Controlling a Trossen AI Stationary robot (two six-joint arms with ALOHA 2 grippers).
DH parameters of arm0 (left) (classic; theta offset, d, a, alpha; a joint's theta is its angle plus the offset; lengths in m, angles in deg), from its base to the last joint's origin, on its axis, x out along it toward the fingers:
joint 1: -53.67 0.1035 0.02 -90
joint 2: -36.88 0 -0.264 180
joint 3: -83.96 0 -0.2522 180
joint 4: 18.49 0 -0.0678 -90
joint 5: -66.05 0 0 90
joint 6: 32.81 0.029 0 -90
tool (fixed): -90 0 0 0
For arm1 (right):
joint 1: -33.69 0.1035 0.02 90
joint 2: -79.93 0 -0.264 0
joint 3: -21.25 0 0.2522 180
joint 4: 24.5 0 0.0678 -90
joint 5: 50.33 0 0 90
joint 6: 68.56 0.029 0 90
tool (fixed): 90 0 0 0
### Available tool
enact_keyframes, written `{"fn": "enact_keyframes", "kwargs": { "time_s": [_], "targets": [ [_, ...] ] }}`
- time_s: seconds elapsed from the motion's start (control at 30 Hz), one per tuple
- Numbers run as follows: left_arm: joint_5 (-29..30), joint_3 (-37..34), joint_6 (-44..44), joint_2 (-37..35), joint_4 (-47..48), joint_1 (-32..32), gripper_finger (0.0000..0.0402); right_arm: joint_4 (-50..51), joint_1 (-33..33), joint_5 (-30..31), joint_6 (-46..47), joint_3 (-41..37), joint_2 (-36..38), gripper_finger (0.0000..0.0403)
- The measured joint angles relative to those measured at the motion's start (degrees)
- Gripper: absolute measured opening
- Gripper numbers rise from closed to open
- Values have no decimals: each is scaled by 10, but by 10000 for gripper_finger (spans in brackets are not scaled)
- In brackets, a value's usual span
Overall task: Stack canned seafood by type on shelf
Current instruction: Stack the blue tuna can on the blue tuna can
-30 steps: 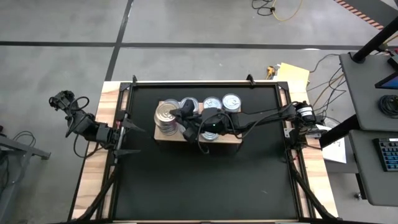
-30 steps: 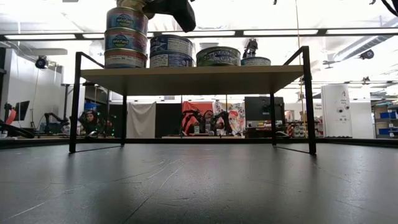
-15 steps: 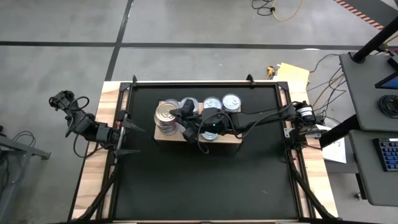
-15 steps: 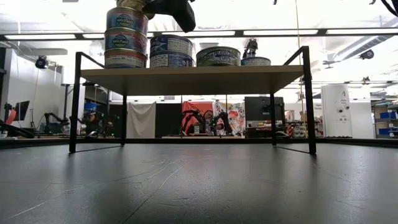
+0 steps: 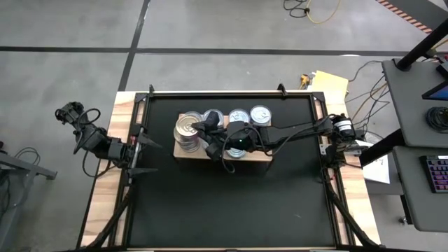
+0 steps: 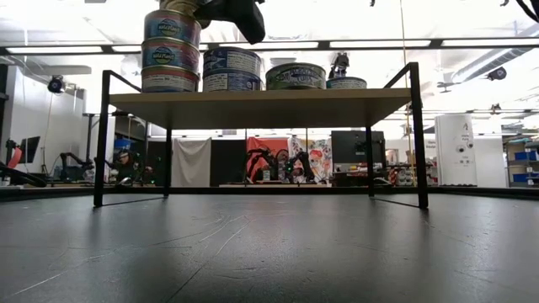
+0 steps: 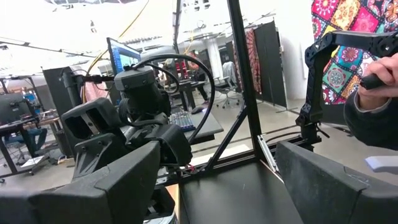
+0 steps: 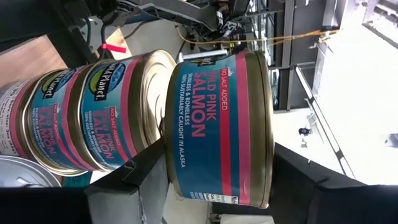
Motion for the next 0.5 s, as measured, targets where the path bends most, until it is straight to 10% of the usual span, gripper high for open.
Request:
{"fn": "enact_keyframes", "kwargs": {
  "time_s": [0.5],
  "targets": [
    [0,0,4,0,-6,0,304,3,-2,23,7,0,0,285]
  ]
}}
